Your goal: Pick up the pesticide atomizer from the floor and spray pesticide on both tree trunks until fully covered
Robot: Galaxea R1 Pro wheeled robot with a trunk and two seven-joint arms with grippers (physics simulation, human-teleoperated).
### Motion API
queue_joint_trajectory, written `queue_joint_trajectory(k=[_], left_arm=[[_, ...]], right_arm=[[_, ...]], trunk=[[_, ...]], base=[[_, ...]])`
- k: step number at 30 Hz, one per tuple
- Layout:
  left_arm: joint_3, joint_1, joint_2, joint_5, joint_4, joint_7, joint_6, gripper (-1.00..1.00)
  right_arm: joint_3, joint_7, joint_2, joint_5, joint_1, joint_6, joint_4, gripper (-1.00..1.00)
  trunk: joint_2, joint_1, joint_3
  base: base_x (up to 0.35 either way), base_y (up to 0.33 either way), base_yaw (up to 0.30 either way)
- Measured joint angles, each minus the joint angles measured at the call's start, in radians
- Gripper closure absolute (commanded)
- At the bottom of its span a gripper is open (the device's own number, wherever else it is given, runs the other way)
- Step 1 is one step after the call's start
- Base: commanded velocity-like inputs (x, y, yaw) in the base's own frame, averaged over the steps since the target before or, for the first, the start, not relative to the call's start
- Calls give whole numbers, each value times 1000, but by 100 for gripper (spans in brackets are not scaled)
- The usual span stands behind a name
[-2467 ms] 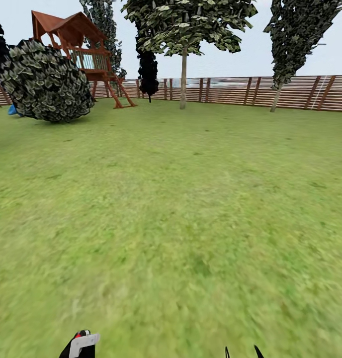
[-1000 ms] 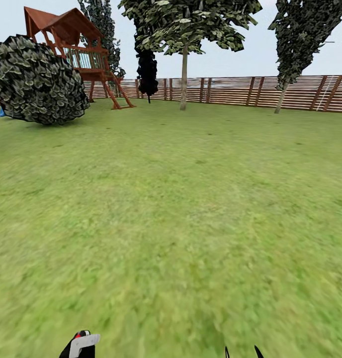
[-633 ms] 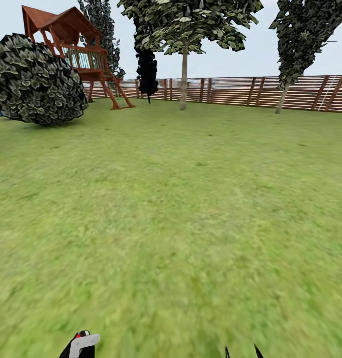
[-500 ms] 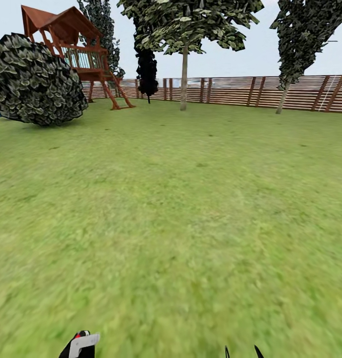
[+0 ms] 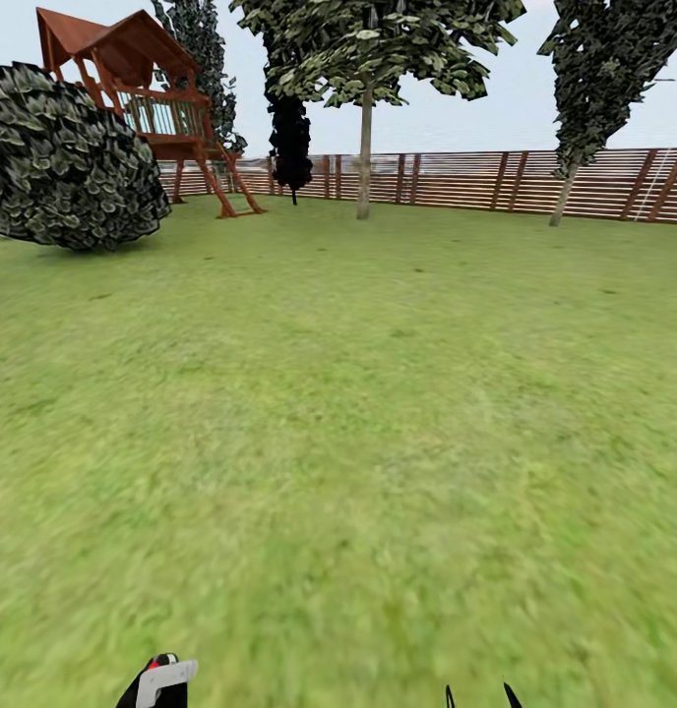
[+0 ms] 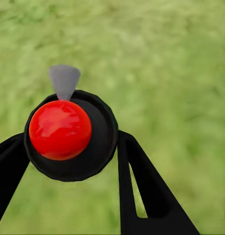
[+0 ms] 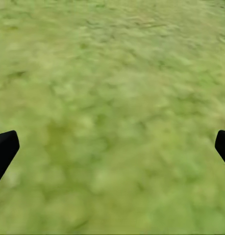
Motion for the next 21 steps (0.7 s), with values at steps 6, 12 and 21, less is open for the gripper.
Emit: queue_joint_trajectory(k=[6, 12, 21], left_arm=[[0, 0, 0, 0, 0, 0, 0, 100], [0, 0, -1, -1, 1, 0, 0, 100], [0, 0, -1, 0, 0, 0, -1, 100]], right_arm=[[0, 0, 0, -1, 0, 0, 0, -100], [0, 0, 0, 0, 0, 0, 0, -100], [0, 0, 0, 0, 0, 0, 0, -100]], trunk=[[0, 0, 0], [0, 0, 0], [0, 0, 0]], base=[[336, 0, 0], [336, 0, 0], [336, 0, 0]])
